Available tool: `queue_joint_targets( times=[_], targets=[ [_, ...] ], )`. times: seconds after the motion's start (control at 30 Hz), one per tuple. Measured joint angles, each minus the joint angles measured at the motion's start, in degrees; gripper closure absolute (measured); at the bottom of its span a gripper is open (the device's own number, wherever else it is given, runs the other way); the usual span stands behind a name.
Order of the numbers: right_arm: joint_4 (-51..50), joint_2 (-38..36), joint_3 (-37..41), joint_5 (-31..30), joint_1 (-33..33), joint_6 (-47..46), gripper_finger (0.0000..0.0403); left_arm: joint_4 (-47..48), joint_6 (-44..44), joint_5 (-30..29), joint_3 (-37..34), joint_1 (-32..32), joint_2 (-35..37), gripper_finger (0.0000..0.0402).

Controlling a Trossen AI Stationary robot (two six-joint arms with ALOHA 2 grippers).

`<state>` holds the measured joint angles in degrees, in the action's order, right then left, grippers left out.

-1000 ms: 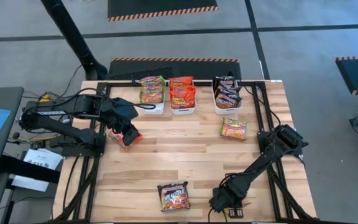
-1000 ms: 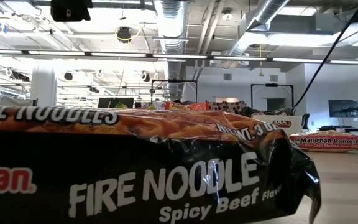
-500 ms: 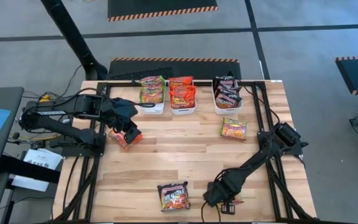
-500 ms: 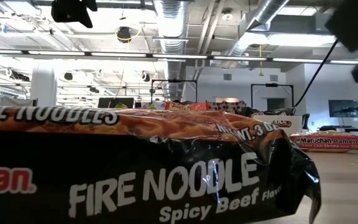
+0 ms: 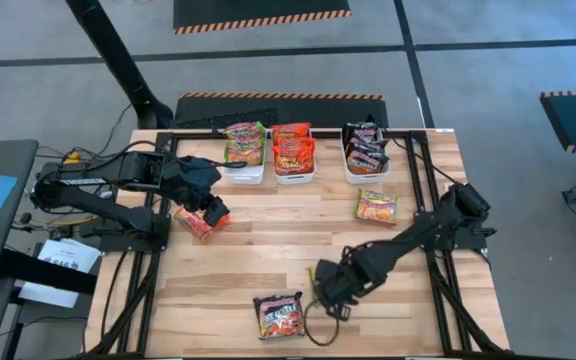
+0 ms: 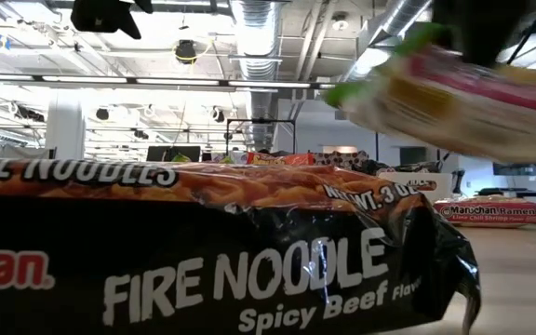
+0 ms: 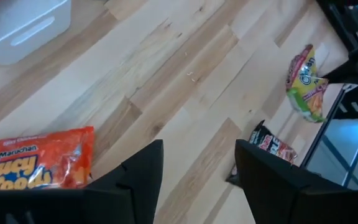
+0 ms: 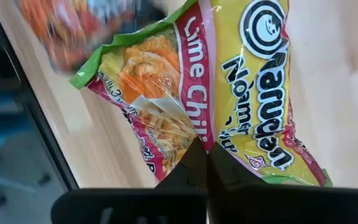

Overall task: Sort Maruchan noodles
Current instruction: Put the green noodle pack into the left white bin

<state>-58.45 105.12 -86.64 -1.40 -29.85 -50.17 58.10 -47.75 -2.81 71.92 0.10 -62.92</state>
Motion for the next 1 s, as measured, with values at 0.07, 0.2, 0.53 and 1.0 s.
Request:
queue_joint_targets(
  times=[0.07,0.2,0.53,1.0],
  targets=[
    [0.0,-0.3,-1.3,-1.3,1.3,0.0,0.04,-0.9,0.0,0.0,0.0,0.0,0.0,0.0216],
    [0.2,-0.4,-5.0,-3.6,3.9,1.7,0.04,-1.9,2.9,-0.1,0.0,0.0,0.0,0.0216],
    [0.6,-0.5,-10.7,-9.9,10.3,7.6,0.04,0.9,11.0,0.3,0.0,0.3,0.0,0.0216],
    [2.7,-0.5,-11.0,-15.5,18.9,15.8,0.0399,-7.3,6.8,5.3,0.0,8.9,-3.1,0.0216]
  ],
)
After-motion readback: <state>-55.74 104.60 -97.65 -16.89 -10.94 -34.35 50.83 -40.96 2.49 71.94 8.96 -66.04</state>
